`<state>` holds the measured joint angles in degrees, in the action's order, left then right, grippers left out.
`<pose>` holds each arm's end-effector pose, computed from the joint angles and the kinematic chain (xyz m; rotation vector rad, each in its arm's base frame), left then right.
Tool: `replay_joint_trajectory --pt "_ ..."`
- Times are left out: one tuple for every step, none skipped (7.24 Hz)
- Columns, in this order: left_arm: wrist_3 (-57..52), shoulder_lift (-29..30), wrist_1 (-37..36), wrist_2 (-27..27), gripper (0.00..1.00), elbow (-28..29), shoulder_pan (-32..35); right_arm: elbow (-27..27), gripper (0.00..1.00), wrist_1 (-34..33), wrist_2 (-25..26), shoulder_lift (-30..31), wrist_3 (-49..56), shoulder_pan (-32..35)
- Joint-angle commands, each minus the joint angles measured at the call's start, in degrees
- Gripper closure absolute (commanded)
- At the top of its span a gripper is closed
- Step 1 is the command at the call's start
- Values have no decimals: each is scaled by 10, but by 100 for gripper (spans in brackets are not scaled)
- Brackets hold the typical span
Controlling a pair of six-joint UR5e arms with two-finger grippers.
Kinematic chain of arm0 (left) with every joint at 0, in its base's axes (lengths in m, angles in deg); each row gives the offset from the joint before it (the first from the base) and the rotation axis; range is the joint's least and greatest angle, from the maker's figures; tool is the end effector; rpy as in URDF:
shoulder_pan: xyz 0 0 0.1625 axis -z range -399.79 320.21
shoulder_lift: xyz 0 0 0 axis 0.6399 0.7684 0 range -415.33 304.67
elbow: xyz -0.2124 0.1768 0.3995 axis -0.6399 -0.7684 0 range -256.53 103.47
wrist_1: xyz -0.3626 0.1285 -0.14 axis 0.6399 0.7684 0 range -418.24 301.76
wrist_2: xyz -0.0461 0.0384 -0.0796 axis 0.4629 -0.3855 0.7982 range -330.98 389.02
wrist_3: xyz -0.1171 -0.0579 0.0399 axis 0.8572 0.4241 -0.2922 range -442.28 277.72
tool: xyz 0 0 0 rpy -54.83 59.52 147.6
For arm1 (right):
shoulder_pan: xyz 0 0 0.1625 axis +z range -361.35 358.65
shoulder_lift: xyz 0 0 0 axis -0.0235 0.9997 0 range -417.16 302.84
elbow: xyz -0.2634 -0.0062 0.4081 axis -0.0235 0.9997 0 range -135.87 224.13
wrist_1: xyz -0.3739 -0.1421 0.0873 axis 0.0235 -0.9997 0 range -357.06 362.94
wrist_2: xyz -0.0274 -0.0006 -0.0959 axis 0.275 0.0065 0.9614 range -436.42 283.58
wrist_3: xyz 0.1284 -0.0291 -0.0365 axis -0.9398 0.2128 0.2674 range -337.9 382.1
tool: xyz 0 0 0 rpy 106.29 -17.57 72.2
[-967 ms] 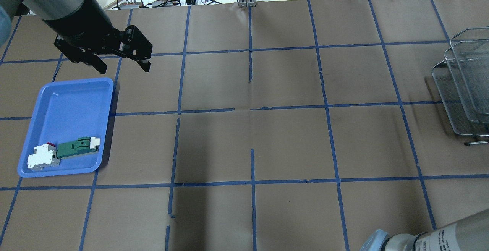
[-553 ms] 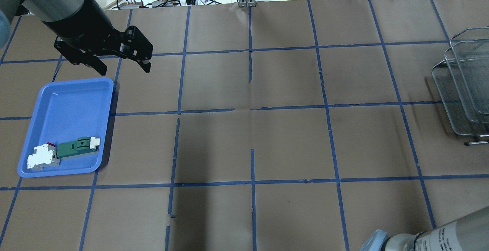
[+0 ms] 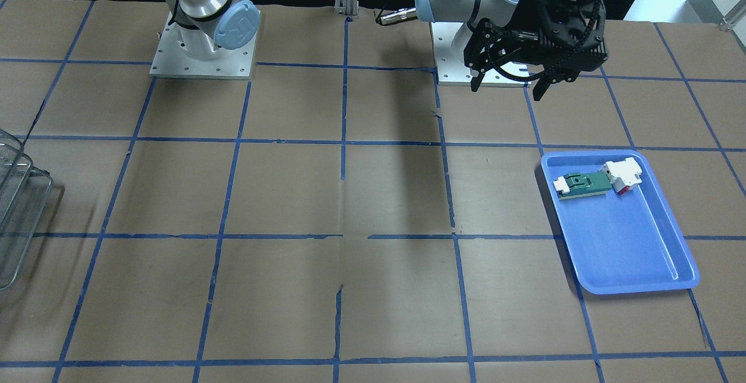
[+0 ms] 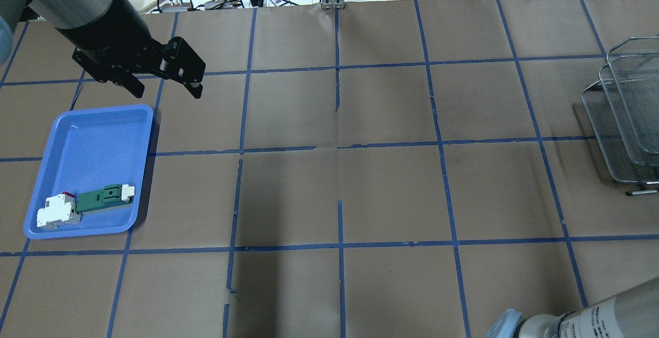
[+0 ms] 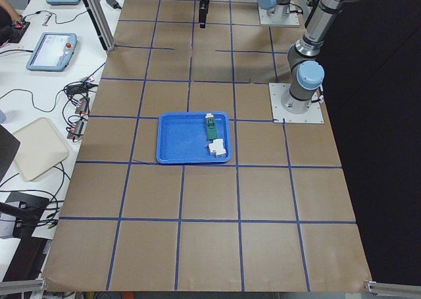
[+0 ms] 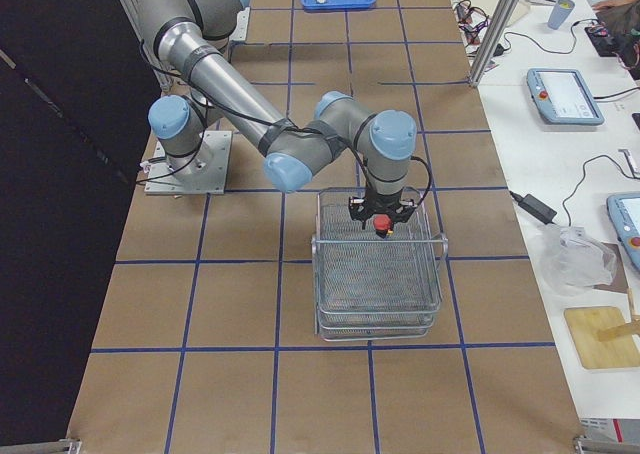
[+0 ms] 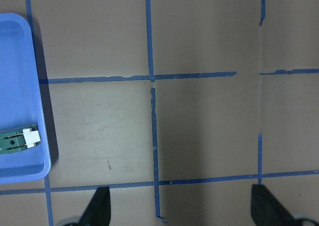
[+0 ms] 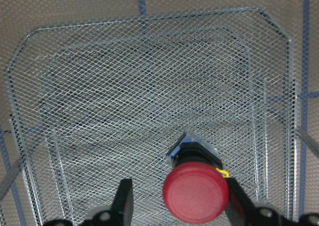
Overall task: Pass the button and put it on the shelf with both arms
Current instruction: 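Move the right gripper over the wire mesh basket and lower the button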
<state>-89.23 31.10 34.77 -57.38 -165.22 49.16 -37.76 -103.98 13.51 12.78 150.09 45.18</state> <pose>-0.1334 -0.4620 0.5473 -0.1603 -3.0766 0.0568 -0.3549 -0.5683 0.4111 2.0546 -2.2612 0.0118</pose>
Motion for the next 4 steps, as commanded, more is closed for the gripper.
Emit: replay_joint_trajectory --pt "-3 0 0 0 0 0 -1 0 31 7 0 7 -15 4" --pt "-4 0 0 0 0 0 -2 0 31 10 0 13 -41 14" --pt "-4 0 0 0 0 -1 -4 0 31 28 2 24 -64 36" --pt "-5 -1 0 0 0 -1 -5 0 30 52 3 39 -98 46"
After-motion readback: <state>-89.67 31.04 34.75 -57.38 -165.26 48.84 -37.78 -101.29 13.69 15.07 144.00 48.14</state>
